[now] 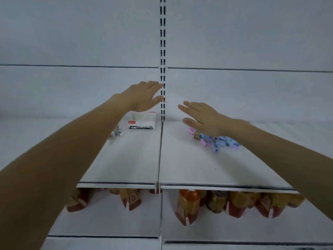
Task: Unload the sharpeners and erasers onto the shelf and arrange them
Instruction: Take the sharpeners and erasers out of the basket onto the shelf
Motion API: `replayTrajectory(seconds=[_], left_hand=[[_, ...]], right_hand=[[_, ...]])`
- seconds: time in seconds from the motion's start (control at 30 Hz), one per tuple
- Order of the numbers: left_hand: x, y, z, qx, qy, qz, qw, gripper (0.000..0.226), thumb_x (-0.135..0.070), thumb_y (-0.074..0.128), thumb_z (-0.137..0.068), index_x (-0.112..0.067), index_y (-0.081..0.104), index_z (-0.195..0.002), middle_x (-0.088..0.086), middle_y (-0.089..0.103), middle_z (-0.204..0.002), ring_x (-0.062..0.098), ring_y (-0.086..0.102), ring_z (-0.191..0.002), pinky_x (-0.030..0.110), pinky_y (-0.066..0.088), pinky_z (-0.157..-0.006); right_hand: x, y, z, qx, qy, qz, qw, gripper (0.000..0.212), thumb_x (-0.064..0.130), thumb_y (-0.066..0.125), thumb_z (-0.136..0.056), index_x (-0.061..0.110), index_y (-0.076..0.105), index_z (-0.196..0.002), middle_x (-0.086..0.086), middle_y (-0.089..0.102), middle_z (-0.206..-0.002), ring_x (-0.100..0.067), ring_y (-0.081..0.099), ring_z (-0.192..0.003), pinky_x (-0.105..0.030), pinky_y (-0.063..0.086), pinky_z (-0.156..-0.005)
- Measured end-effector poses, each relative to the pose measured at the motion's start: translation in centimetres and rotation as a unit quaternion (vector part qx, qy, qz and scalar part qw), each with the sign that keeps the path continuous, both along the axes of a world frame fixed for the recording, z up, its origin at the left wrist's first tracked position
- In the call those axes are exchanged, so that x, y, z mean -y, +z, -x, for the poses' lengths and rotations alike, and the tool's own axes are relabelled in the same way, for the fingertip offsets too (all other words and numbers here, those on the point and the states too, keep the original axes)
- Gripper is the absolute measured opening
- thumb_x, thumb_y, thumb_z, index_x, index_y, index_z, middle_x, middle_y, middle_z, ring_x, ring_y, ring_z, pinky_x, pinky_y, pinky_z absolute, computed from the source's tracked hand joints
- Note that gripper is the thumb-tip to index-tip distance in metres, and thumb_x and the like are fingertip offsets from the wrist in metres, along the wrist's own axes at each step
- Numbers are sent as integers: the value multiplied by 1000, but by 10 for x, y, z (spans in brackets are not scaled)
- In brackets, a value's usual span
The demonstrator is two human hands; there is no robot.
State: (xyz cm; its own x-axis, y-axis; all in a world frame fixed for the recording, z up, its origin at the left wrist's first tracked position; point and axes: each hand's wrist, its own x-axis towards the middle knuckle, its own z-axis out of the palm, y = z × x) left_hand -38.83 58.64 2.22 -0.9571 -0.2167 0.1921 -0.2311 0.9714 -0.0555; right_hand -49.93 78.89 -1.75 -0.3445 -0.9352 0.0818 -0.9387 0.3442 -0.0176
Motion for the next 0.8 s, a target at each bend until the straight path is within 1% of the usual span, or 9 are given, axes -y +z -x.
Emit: replayTrajectory(seconds=[0.1, 0.23, 0.33, 0.43, 0.5, 0.63, 0.7, 0.8], left_hand=[[40, 22, -57, -40, 46, 25, 998, 55, -41, 25, -99, -19, 14, -148, 4, 16, -155, 26, 17, -141, 42, 20, -113], [94, 40, -154, -100, 105, 40, 989, 51, -39, 28, -99, -18, 26, -144, 8, 31, -149, 29, 29, -135, 43, 26, -108], [135, 41, -230, -131, 153, 27, 979, 48, -38, 29, -99, -17, 30, -142, 8, 37, -145, 28, 33, -132, 43, 29, -106], [173, 37, -299, -145, 193, 11, 970, 47, -35, 30, -99, -15, 32, -142, 7, 39, -144, 26, 33, -133, 42, 30, -106], [196, 33, -341, -152, 209, 2, 966, 45, -33, 31, -99, -14, 35, -140, 8, 42, -141, 26, 37, -130, 42, 33, -105], [235, 27, -405, -191, 238, -36, 952, 41, -31, 34, -99, -11, 42, -133, 10, 50, -130, 26, 48, -116, 42, 40, -99], [253, 25, -429, -211, 251, -47, 944, 40, -31, 34, -99, -11, 43, -132, 10, 52, -129, 25, 49, -116, 41, 40, -98], [281, 22, -457, -227, 255, -54, 938, 40, -30, 33, -99, -10, 42, -133, 10, 52, -129, 23, 50, -115, 32, 38, -94]], right_hand=[[54, 6, -48, -2, 60, 18, 998, 55, 43, 23, -98, 25, 7, -147, -4, 5, -156, -19, 5, -143, -29, 2, -114], [126, 10, -130, 38, 134, 33, 990, 55, 44, 24, -98, 27, 8, -147, -1, 8, -156, -19, 7, -142, -30, 5, -114], [181, 7, -194, 57, 185, 47, 980, 54, 43, 26, -98, 27, 10, -147, -1, 11, -155, -20, 11, -141, -29, 7, -113], [231, 1, -252, 46, 234, 55, 970, 54, 43, 26, -98, 27, 10, -147, -1, 13, -155, -20, 12, -140, -31, 9, -113], [261, 0, -286, 47, 256, 71, 963, 54, 42, 27, -98, 26, 11, -147, -1, 16, -154, -20, 16, -139, -31, 12, -113], [312, 6, -339, 53, 286, 101, 951, 53, 40, 30, -98, 23, 16, -146, -3, 24, -151, -21, 25, -134, -32, 20, -110], [337, 10, -358, 52, 302, 112, 945, 52, 39, 32, -98, 22, 19, -146, -4, 28, -148, -22, 29, -132, -31, 24, -108], [376, 16, -375, 48, 318, 117, 940, 52, 39, 34, -98, 21, 21, -145, -4, 29, -147, -21, 30, -131, -31, 26, -107]])
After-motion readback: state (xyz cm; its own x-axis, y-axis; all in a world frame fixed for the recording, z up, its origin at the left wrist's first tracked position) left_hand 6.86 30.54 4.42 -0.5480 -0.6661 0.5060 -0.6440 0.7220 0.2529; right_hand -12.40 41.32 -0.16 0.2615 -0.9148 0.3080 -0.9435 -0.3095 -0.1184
